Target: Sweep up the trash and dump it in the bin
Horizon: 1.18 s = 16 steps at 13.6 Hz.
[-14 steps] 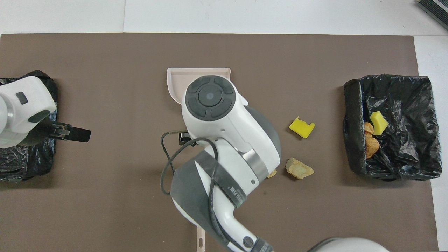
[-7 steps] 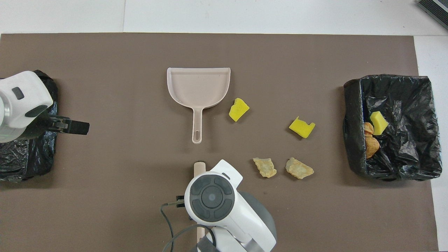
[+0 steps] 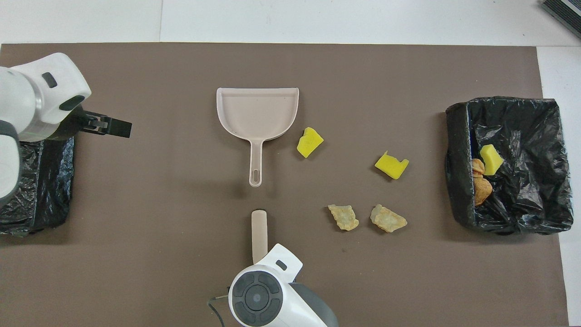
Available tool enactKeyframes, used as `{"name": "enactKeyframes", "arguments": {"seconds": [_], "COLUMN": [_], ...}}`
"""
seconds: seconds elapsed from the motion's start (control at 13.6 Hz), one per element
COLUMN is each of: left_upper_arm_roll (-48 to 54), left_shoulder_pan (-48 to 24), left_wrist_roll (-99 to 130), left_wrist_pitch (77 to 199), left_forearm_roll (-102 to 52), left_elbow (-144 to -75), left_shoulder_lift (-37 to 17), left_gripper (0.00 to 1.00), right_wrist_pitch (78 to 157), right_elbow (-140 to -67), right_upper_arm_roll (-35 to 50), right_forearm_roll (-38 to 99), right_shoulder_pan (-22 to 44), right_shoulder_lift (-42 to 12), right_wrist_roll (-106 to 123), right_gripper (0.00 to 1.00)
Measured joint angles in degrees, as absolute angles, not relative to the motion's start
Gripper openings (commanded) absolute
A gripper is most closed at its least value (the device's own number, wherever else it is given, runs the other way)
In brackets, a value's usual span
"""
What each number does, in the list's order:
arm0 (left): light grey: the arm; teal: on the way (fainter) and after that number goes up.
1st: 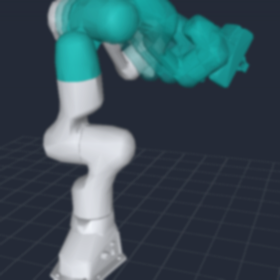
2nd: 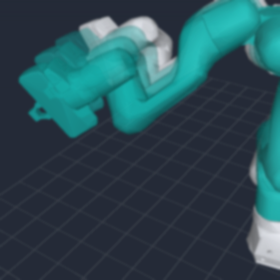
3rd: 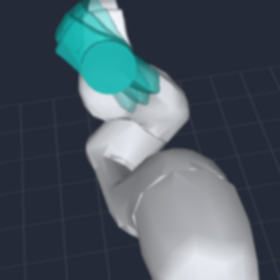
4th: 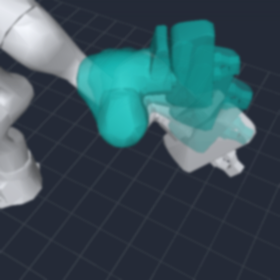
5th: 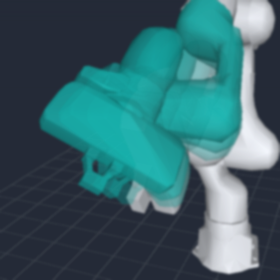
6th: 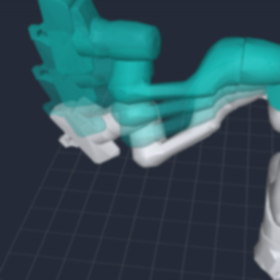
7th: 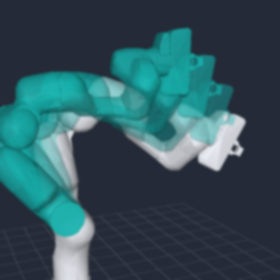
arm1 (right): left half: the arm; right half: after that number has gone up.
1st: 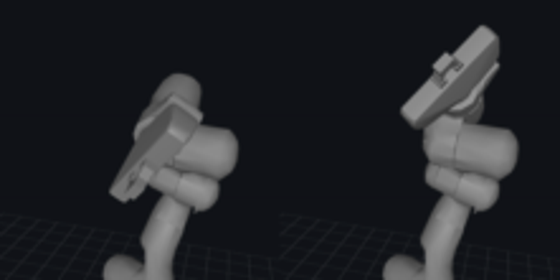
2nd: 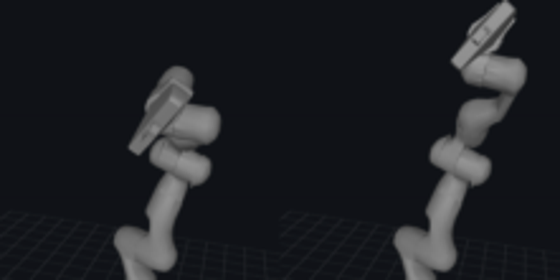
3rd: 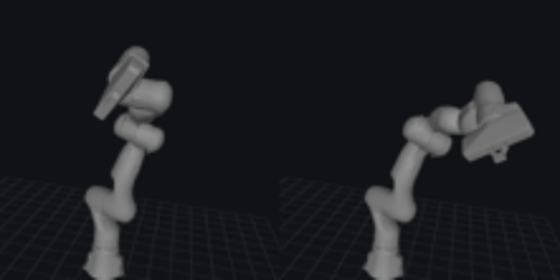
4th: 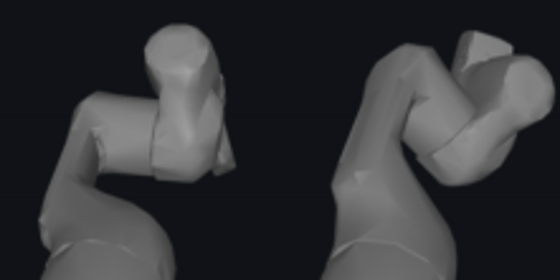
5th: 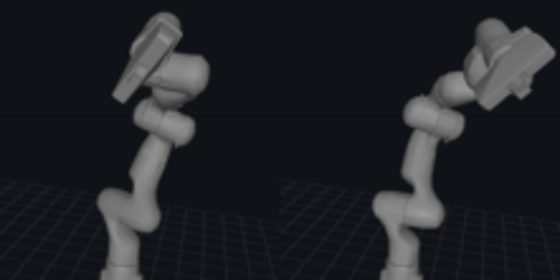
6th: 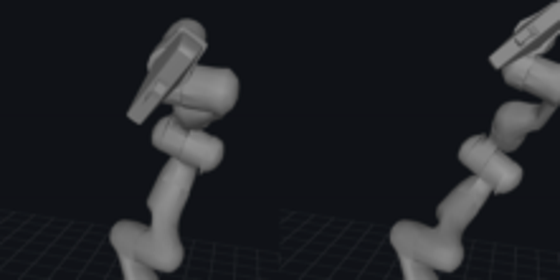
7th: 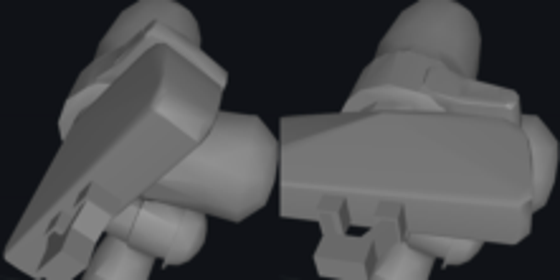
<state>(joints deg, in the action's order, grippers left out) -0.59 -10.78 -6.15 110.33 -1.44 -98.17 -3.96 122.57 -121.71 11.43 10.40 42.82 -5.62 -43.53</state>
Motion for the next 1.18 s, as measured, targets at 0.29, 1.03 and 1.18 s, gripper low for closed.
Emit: {"name": "enactKeyframes", "arguments": {"seconds": [0.29,1.03,1.18], "left_upper_arm_roll": [-0.1,0.2,0.2], "left_shoulder_pan": [-15.5,-30.8,-33.4], "left_wrist_roll": [-1.4,12.2,16.1], "left_wrist_pitch": [112.5,119.5,121.5], "left_forearm_roll": [-1.5,-1.4,-1.4], "left_elbow": [-95.1,-95.8,-98.0], "left_shoulder_lift": [-10.2,-21.1,-21.3], "left_gripper": [1.00,1.00,1.00], "right_wrist_pitch": [123.9,126.3,126.6], "right_elbow": [-124.0,-125.3,-125.3], "right_upper_arm_roll": [11.4,11.2,11.0], "right_forearm_roll": [10.4,10.4,10.4], "right_shoulder_pan": [45.5,46.8,46.8], "right_shoulder_lift": [-5.6,-5.6,-5.6], "right_wrist_roll": [-45.4,-50.1,-51.2], "right_gripper": [0.90,0.00,0.00]}}
